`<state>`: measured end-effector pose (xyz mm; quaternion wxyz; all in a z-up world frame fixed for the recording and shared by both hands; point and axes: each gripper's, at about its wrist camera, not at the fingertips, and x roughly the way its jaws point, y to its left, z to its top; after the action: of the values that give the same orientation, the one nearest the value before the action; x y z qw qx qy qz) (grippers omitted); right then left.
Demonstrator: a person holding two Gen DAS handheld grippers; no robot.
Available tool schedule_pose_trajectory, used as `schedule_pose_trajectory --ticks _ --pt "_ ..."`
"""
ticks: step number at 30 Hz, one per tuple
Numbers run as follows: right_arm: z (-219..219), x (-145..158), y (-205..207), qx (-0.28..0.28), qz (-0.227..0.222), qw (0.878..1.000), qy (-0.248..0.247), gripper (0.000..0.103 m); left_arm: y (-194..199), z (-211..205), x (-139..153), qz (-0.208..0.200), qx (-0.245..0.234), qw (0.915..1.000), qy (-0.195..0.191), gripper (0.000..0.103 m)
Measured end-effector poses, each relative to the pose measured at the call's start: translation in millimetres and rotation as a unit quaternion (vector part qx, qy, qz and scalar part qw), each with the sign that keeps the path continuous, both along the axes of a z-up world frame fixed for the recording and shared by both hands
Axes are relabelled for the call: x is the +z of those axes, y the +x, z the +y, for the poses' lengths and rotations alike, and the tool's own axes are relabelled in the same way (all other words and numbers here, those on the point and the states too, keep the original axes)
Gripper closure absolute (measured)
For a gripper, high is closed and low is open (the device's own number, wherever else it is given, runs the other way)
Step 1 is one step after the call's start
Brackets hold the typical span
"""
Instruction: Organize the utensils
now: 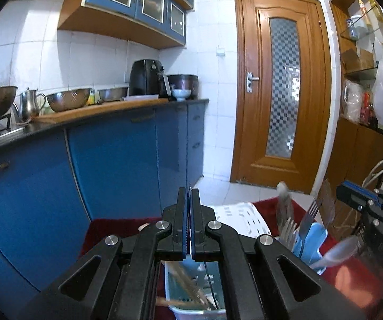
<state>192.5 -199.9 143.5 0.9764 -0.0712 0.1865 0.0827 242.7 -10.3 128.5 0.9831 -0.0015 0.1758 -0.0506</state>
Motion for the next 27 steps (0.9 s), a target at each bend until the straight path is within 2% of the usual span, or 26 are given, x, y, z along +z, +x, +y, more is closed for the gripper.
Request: schedule_pose_trajectory --ticks 4,7,8,9,11,16,19,22,24,27 --pt "-4.0 6.9 -6.4 0.008 -0.004 1.0 0.023 0.078 -2.9 -1.9 -2.0 0.012 -0.013 0.9998 -0.003 0.102" --pt "-6.3 14.3 -14.4 0.012 -0.01 0.999 0.036 0.078 -10.1 -1.8 2.5 0.013 -0.018 0.9997 -0.008 0.101" --pt "-6.5 17.6 -16.8 0.014 -0.012 0.999 0.041 0.078 -13.5 -1.6 5.0 0.01 -0.019 0.9997 -0.009 0.097" --pt "-8.3 21.4 -21.8 0.017 -0.015 0.999 0.046 0.077 -19.3 -1.1 9.3 0.005 -0.021 0.9997 -0.013 0.088" --pt "-8.8 28.6 -28.7 0.021 -0.02 0.998 0.054 0.075 -31.3 0.5 17.7 -0.006 -0.025 0.9995 -0.019 0.077" --pt "-9.6 42.5 -48.7 0.037 -0.017 0.996 0.079 0.07 -61.9 0.7 38.3 -0.018 -0.034 0.9991 -0.021 0.073" --pt "-10.0 46.1 -62.8 0.047 -0.012 0.994 0.093 0.068 -82.5 -0.2 44.5 -0.02 -0.035 0.999 -0.019 0.068" --pt "-10.5 45.0 -77.9 0.055 -0.006 0.992 0.11 0.063 -100.7 1.0 48.3 -0.023 -0.033 0.999 -0.017 0.058" --pt "-10.5 42.3 -86.8 0.055 -0.007 0.992 0.117 0.061 -113.8 3.4 48.0 -0.025 -0.028 0.9991 -0.021 0.047" --pt "-10.3 34.4 -98.4 0.052 -0.009 0.991 0.121 0.055 -129.9 6.9 41.5 -0.023 -0.02 0.9991 -0.031 0.04"
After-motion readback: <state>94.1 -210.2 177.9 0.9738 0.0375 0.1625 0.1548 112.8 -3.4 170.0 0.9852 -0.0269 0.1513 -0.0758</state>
